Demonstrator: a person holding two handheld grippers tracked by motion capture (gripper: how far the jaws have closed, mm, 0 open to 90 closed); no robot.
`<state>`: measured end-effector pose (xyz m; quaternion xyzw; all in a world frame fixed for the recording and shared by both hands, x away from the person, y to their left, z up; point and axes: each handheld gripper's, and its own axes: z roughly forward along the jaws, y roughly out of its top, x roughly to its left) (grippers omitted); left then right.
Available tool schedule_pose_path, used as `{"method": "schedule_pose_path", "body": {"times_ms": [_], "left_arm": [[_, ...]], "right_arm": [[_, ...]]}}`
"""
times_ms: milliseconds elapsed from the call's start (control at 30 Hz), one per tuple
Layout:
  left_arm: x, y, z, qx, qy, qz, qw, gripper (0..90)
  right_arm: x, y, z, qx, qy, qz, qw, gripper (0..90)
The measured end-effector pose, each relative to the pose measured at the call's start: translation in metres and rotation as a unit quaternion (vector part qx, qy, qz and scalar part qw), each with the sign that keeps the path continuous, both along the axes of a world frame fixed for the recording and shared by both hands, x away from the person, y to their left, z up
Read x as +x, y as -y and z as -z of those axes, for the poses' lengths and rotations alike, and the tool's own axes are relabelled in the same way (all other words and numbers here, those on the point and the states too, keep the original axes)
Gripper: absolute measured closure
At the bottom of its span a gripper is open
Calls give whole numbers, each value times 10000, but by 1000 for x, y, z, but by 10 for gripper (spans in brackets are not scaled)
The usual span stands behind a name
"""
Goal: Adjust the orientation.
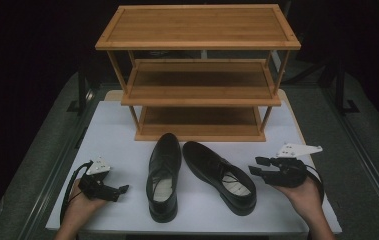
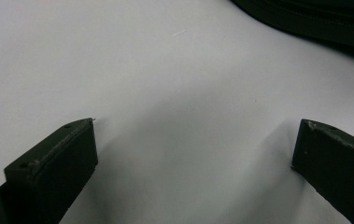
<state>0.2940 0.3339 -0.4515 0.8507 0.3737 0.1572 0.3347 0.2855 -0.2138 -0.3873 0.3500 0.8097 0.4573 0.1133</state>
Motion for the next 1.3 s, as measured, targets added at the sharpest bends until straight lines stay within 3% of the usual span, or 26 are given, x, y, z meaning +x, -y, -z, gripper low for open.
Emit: {"method": "schedule_pose_path", "body": {"times_ms": [367,600,733,767,800,833,900,1300], "left_arm": [[0,0,0,-15,3,-10,10000,0],[0,0,0,-15,4,-11,10000,0],[0,0,0,-15,3,-11,10000,0],[0,0,0,-15,3,-11,10000,0],[0,0,0,-16,2,-12,10000,0],[0,0,0,-15,1,-12,10000,0],[0,0,0,-15,2,-12,10000,0],[0,0,0,-14,-1,-13,10000,0]], "right_arm": [[9,-38,-19,47,75,-639,9979,543],[19,-60,-20,-310,8,-827,9961,589],[25,-65,-16,-373,-83,-881,9954,653],[26,-66,-15,-309,-115,-953,9949,756],[26,-66,-15,-309,-115,-953,9949,756],[25,-68,-16,-303,-71,-994,9946,815],[23,-70,-17,-372,56,-926,9950,862],[27,-81,-22,-427,196,-614,9970,874]]}}
